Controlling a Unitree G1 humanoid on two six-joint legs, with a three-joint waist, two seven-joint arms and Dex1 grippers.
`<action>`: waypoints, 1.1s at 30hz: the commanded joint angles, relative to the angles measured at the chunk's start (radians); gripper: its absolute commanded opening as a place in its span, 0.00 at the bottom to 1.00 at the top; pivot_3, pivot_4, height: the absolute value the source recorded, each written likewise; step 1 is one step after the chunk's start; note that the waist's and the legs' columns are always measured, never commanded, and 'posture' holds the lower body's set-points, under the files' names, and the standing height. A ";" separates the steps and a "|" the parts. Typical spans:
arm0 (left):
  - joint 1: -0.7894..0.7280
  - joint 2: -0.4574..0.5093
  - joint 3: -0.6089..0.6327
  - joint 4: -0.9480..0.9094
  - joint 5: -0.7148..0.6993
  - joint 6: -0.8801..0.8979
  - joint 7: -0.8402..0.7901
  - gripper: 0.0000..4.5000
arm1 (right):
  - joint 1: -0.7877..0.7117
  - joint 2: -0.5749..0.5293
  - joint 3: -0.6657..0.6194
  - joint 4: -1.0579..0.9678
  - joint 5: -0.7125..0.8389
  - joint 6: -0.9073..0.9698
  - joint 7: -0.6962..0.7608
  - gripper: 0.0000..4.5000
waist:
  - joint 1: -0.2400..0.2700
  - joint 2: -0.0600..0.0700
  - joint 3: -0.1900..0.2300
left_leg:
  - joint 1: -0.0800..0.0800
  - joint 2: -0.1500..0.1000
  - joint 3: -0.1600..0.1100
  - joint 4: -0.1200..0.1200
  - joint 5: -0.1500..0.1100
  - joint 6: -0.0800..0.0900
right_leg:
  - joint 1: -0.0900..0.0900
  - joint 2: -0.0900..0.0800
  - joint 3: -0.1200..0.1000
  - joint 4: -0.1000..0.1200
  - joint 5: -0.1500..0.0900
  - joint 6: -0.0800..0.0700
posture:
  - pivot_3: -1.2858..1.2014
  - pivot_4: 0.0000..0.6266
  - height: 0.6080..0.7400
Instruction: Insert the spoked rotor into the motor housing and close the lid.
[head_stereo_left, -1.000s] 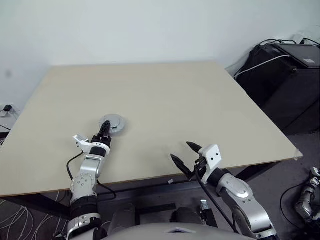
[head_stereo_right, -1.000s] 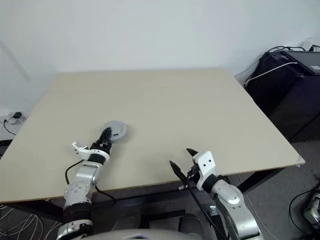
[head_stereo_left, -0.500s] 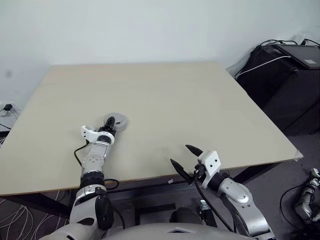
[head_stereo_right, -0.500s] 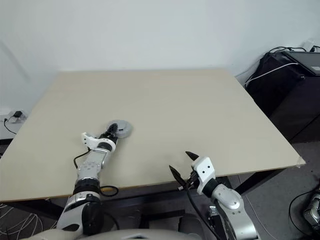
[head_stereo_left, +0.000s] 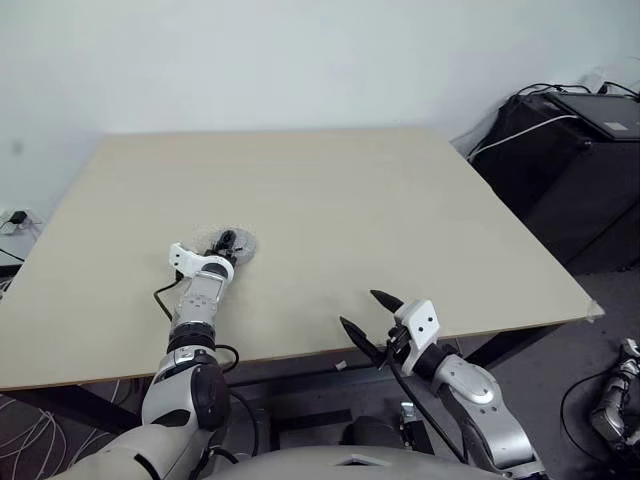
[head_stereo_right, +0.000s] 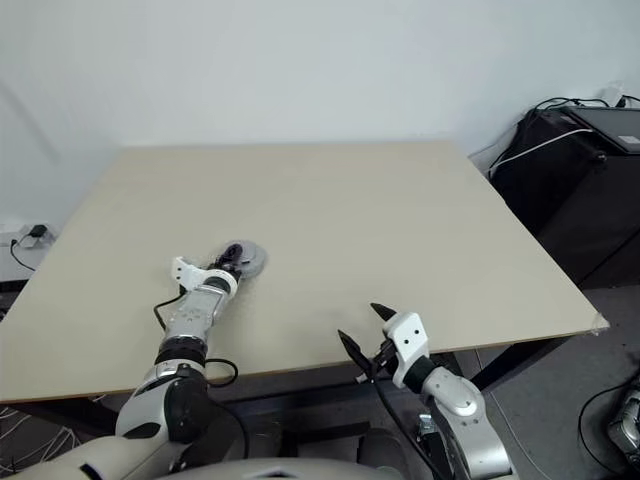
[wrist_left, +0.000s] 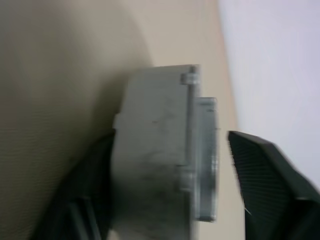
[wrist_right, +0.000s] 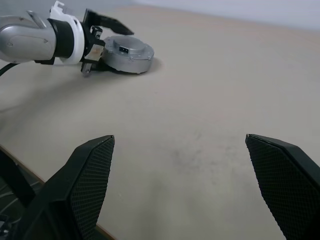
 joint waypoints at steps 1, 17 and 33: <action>0.017 0.004 -0.011 -0.069 0.025 0.035 0.016 0.99 | -0.012 0.002 -0.005 -0.037 -0.002 0.010 -0.005 1.00 | -0.001 0.001 -0.001 | 0.000 0.000 0.000 0.000 0.000 0.000 | 0.000 0.000 0.000 0.000 0.000 0.000 | 0.52 0.00 1.00; 0.434 0.085 -0.170 -0.595 0.048 0.438 -0.011 0.99 | -0.032 0.001 0.005 -0.051 0.009 0.075 0.010 1.00 | -0.024 0.007 -0.010 | 0.004 0.000 0.003 -0.006 0.000 0.000 | -0.001 0.000 0.004 0.000 -0.002 -0.002 | 0.52 0.00 1.00; 0.851 0.167 -0.547 -0.990 0.502 -0.124 -0.334 0.99 | -0.025 0.030 -0.001 -0.025 -0.003 0.031 0.005 1.00 | -0.008 0.011 -0.011 | 0.000 0.000 0.009 -0.014 -0.001 -0.001 | -0.011 -0.005 0.009 0.000 -0.003 -0.003 | 0.52 0.00 1.00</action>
